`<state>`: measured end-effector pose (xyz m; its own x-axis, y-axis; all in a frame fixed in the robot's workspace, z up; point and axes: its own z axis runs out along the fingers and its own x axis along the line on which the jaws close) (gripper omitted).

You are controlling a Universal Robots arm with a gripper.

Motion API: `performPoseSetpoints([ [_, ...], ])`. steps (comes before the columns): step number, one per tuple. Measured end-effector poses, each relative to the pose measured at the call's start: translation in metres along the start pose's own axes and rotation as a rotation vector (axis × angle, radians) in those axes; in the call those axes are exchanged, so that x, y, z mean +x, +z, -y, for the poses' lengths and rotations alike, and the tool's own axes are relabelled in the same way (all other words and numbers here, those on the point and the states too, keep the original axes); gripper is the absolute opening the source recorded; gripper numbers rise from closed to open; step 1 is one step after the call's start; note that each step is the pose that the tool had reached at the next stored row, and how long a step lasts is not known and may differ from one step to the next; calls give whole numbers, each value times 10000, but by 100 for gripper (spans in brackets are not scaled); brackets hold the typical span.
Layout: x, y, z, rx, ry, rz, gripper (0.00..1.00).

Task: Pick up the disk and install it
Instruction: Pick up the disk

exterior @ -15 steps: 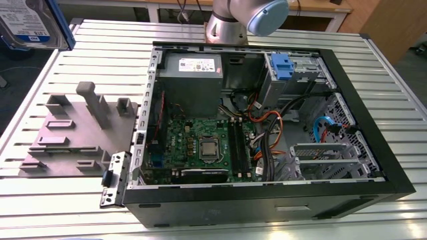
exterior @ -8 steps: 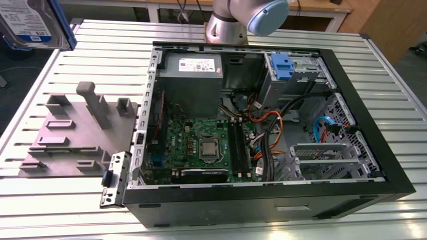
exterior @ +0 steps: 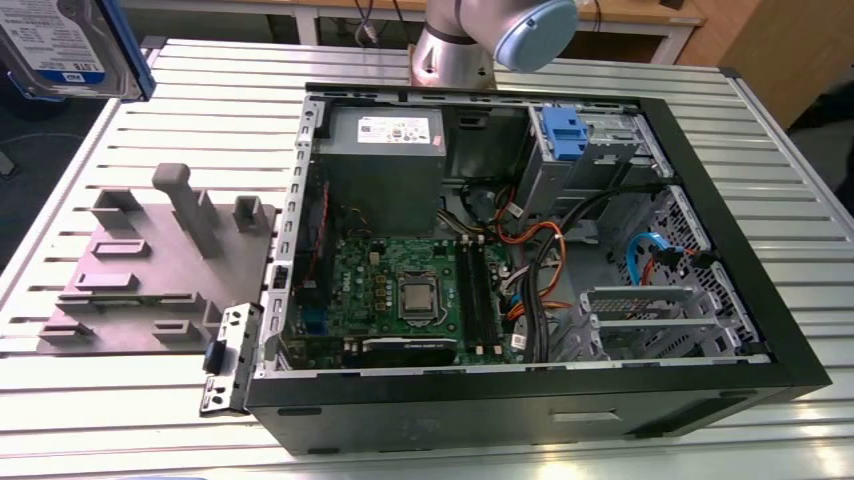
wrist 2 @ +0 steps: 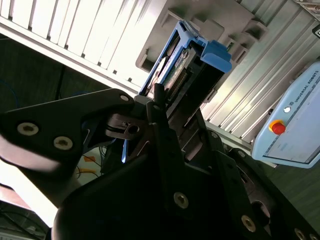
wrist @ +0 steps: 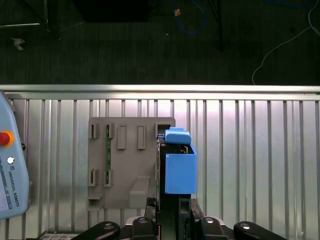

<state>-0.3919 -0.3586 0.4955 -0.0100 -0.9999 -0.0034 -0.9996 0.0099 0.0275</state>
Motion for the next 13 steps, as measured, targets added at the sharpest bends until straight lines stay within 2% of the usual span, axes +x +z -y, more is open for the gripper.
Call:
performPoseSetpoints([
  [8,0,0,2,0,0,0,35],
  [13,0,-2,48,-1,0,-1,35],
])
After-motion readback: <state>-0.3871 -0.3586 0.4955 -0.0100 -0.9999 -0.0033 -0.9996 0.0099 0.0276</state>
